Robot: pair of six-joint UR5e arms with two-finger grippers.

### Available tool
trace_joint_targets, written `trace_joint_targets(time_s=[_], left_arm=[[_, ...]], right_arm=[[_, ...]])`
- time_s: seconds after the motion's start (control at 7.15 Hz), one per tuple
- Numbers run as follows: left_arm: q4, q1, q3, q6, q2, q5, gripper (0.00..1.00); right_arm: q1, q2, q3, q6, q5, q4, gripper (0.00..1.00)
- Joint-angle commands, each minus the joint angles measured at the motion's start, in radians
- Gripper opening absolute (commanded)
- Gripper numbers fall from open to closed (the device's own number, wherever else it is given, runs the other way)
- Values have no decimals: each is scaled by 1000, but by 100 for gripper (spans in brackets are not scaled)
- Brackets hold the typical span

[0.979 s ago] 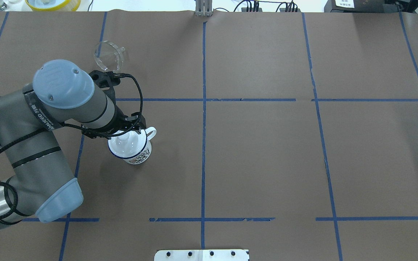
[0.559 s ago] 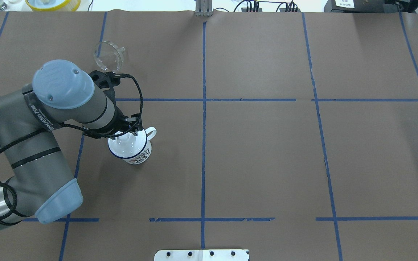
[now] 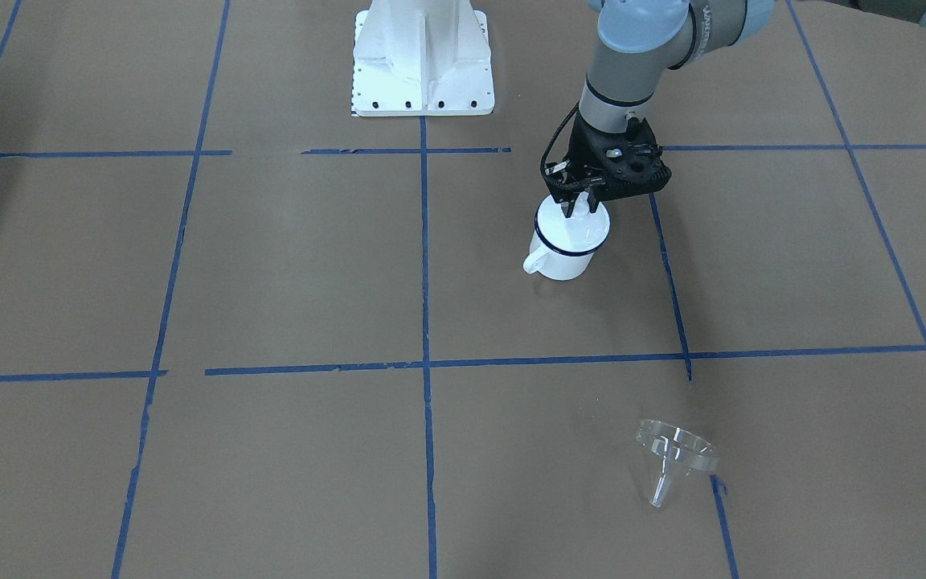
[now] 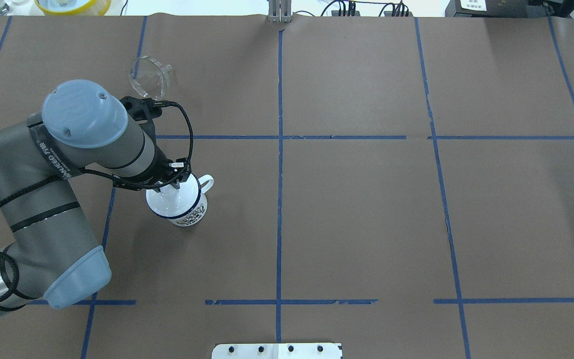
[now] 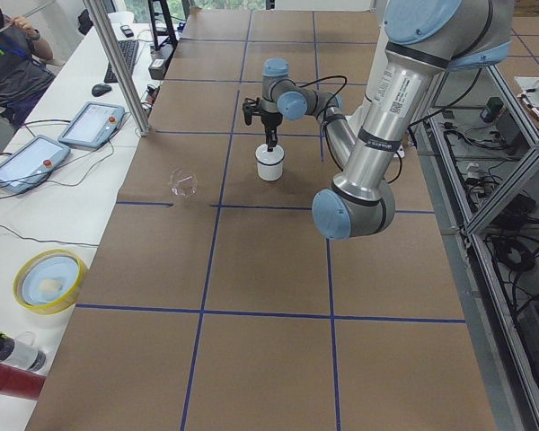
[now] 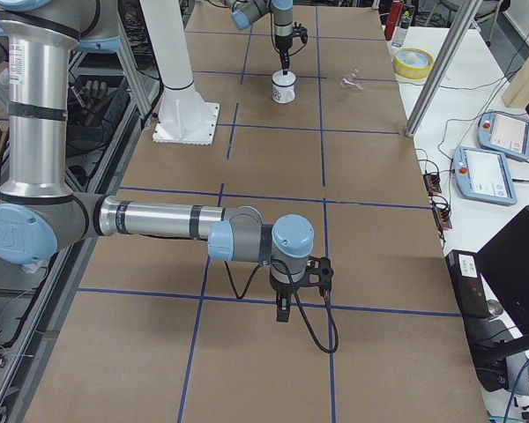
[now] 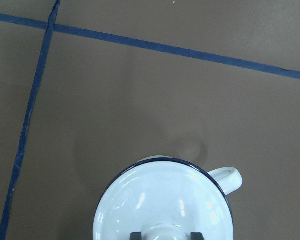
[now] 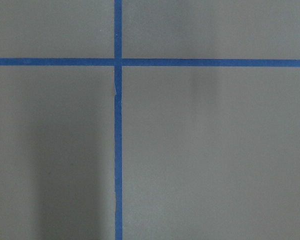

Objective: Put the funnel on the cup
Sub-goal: 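Lower the left gripper and grasp the white lid's knob, then lift the white lid off the mug and carry it nearer the robot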

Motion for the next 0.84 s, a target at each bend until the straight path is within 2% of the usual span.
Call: trace_joint_targets(time_s=[0.0,0.14,0.28,0.42,0.56,0.7], left_arm=[[105,-62,-126,46,-8,-10,0],[110,-106,-216,110,12,-11,0],[110,-116,-311,167,104,-25,0],[93,-116,-417,236,250,-29,0],[55,-116,-454,248,351,-48,0],[-6,-107,-427,245,419,-63,0]], right_arm=[[0,0,0,0,0,0,100],[0,0,0,0,0,0,100],[0,0,0,0,0,0,100],[0,0,0,0,0,0,100],[0,0,0,0,0,0,100],[0,0,-1,0,0,0,100]])
